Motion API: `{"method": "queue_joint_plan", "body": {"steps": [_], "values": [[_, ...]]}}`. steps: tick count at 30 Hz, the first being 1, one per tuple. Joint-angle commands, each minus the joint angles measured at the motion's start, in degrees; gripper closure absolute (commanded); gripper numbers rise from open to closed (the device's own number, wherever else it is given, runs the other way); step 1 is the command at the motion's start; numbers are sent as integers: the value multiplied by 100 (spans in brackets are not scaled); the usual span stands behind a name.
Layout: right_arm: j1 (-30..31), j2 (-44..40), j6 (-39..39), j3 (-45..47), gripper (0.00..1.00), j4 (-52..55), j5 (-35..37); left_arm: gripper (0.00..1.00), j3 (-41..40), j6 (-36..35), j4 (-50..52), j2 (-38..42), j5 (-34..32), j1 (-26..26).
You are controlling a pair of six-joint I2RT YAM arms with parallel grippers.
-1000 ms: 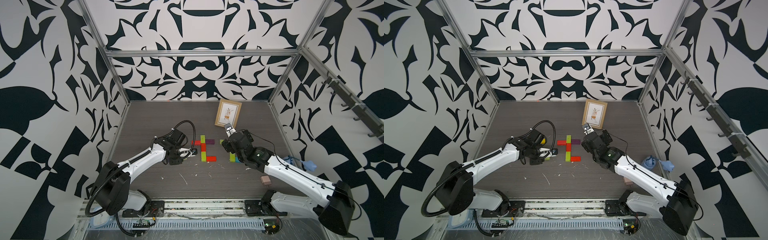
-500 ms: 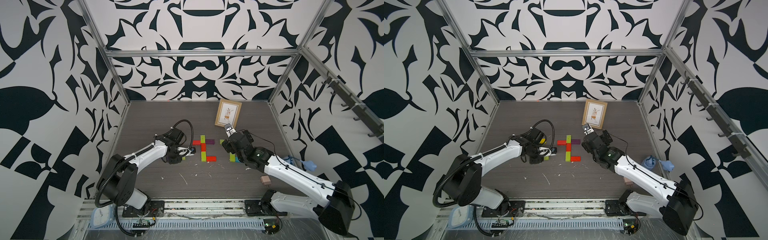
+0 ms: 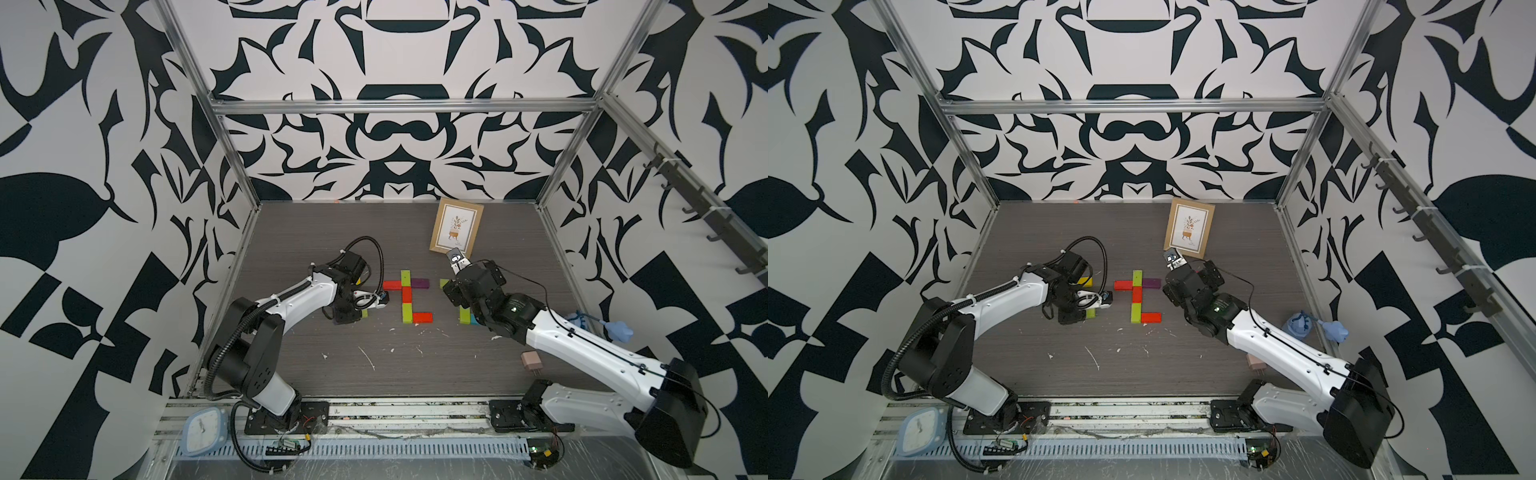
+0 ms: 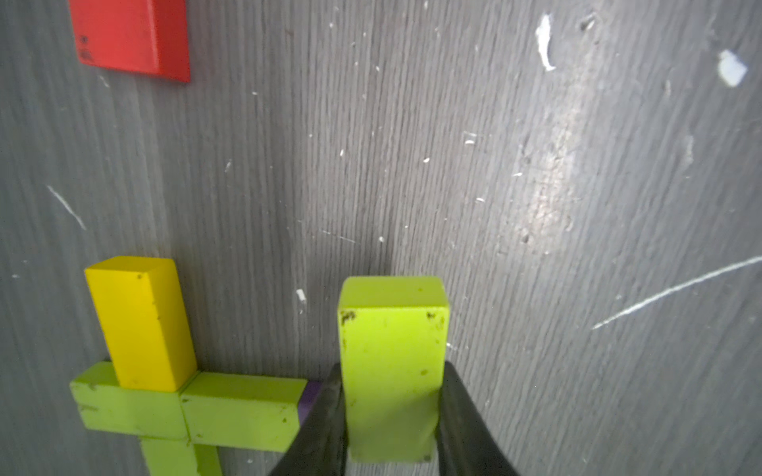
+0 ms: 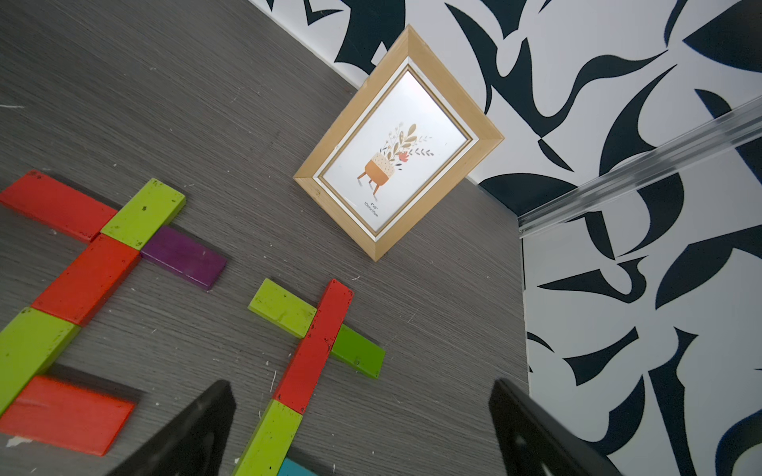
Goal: Assemble the letter t with building blocks
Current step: Assemble the building block at the center of the board.
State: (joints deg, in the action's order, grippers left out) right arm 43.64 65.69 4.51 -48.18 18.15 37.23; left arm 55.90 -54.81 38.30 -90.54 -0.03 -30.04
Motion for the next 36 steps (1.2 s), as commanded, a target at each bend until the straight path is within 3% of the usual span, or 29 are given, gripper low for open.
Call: {"method": "queue_joint_plan", "body": {"steps": [1,36], "values": [[-2,27,-47,-103,0,-114,35,100,106,-123,143,-113,118,40],[2,183,36,-169,0,-141,47,100,-5,-50,-53,-473,-30,64]]}}
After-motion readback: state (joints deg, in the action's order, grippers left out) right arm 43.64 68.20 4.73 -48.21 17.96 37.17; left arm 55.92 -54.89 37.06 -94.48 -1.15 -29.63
